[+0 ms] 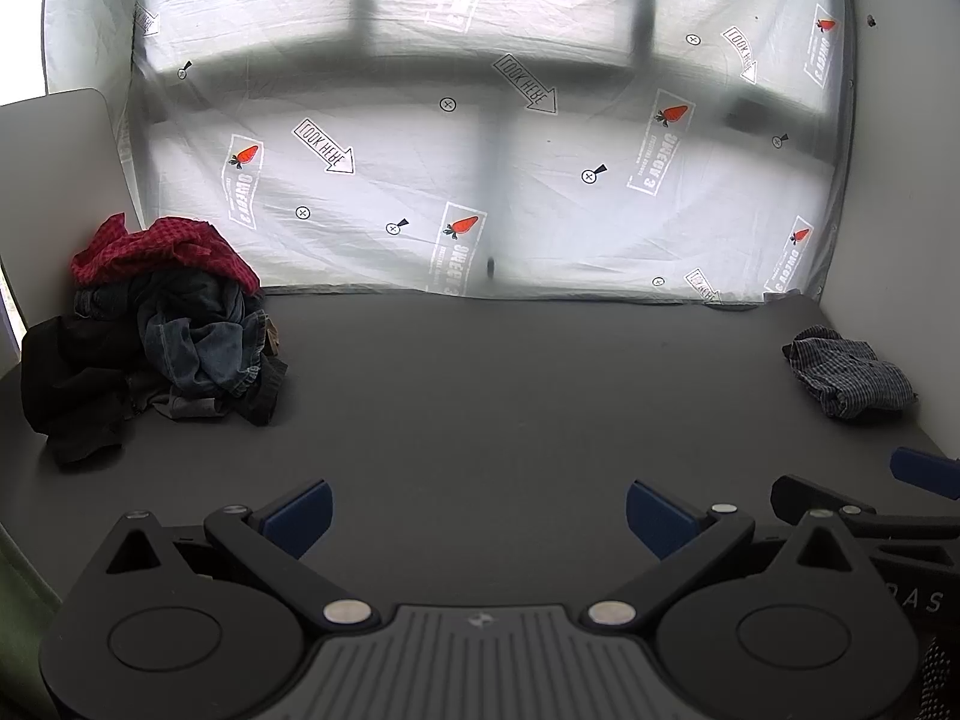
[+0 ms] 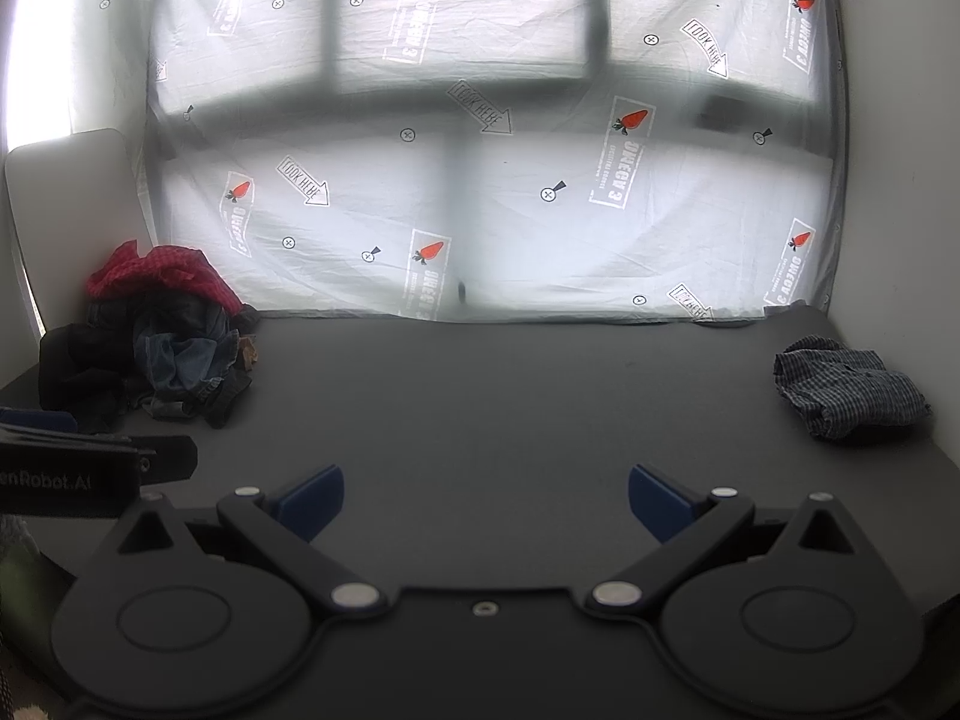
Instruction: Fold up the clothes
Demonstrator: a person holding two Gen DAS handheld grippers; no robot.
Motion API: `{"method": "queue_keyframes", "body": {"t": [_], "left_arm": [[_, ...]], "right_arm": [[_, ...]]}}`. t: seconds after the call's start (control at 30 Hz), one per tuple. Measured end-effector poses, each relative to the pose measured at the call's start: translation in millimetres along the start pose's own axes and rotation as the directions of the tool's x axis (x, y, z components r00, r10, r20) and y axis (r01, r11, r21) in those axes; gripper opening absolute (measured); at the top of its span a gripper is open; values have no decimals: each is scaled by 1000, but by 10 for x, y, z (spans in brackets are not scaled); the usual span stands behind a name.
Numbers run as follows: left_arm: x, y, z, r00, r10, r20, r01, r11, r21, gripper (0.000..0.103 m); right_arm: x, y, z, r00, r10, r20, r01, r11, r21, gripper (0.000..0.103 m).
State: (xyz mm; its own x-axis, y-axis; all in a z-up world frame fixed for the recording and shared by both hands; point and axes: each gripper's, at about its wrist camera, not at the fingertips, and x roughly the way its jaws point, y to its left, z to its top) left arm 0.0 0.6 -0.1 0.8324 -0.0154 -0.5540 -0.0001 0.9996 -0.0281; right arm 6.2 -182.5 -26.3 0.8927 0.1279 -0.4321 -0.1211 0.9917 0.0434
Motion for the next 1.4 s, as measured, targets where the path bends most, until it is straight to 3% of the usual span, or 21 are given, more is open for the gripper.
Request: {"method": "queue_keyframes", "body": {"t": [0.37, 0.9, 1.03, 1.4], "left_arm": [[19, 42, -3, 1000, 4, 6, -4, 1000, -13, 103], [22, 73, 35, 1000, 10, 2, -10, 1000, -16, 103], [26, 63, 50, 1000, 12, 0, -12, 1000, -20, 103], [38, 14, 84, 1000, 15, 3, -15, 1000, -11, 103]], "right_arm": [[-53, 90, -39, 1000, 4, 2, -4, 1000, 4, 103], [2, -103, 98, 1000, 21, -6, -21, 1000, -9, 103], [-41, 87, -49, 1000, 5, 10, -5, 1000, 0, 103], [-26, 83, -20, 1000, 4, 11, -4, 1000, 0, 103]]}}
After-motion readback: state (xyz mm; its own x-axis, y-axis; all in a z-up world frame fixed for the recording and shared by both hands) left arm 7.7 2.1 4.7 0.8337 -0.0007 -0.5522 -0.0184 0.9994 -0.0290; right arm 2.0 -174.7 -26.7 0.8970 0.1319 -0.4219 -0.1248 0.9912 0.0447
